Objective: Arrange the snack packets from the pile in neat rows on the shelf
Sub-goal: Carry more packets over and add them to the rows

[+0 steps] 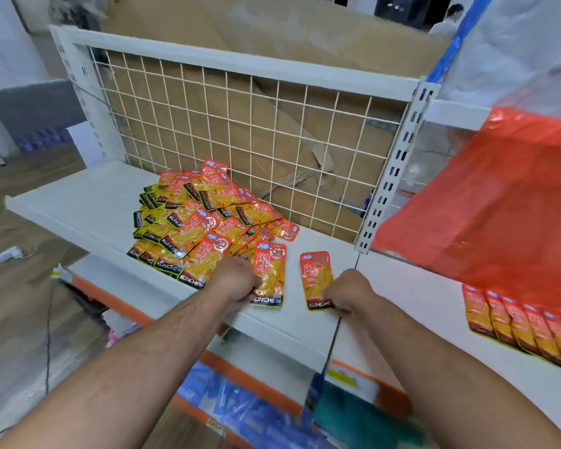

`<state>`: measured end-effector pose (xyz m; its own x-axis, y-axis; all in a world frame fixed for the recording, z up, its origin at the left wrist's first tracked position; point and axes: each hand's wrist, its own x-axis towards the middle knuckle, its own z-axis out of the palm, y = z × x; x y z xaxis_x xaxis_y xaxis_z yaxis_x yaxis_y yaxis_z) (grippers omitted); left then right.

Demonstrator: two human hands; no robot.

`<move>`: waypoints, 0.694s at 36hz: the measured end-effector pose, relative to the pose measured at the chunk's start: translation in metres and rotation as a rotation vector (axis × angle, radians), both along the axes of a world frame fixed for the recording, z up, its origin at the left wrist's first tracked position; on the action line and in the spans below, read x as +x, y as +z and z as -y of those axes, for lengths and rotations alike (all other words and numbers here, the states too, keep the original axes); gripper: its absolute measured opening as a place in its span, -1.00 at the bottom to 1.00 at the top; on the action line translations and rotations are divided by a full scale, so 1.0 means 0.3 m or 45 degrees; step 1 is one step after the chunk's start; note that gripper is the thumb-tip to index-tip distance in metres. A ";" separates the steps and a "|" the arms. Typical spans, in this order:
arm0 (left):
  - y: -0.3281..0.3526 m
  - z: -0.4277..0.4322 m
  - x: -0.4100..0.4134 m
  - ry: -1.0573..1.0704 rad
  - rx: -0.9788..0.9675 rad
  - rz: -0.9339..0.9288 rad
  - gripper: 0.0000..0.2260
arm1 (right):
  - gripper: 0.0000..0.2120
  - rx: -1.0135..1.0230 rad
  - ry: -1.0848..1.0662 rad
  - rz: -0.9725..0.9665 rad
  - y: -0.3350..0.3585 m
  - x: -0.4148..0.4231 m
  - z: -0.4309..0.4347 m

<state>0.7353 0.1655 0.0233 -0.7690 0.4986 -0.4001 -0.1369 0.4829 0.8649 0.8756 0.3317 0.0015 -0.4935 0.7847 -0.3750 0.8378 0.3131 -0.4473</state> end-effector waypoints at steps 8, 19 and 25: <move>-0.038 -0.042 0.185 -0.139 0.046 0.012 -0.81 | -0.79 -0.324 -0.337 -0.462 0.048 0.296 0.094; -0.032 -0.165 0.508 -0.421 0.079 -0.037 -0.85 | -0.63 -0.296 -0.627 -0.656 0.076 0.682 0.110; -0.017 -0.277 0.694 -0.551 0.089 -0.099 -0.78 | -0.60 -0.253 -0.677 -0.692 0.083 0.897 0.051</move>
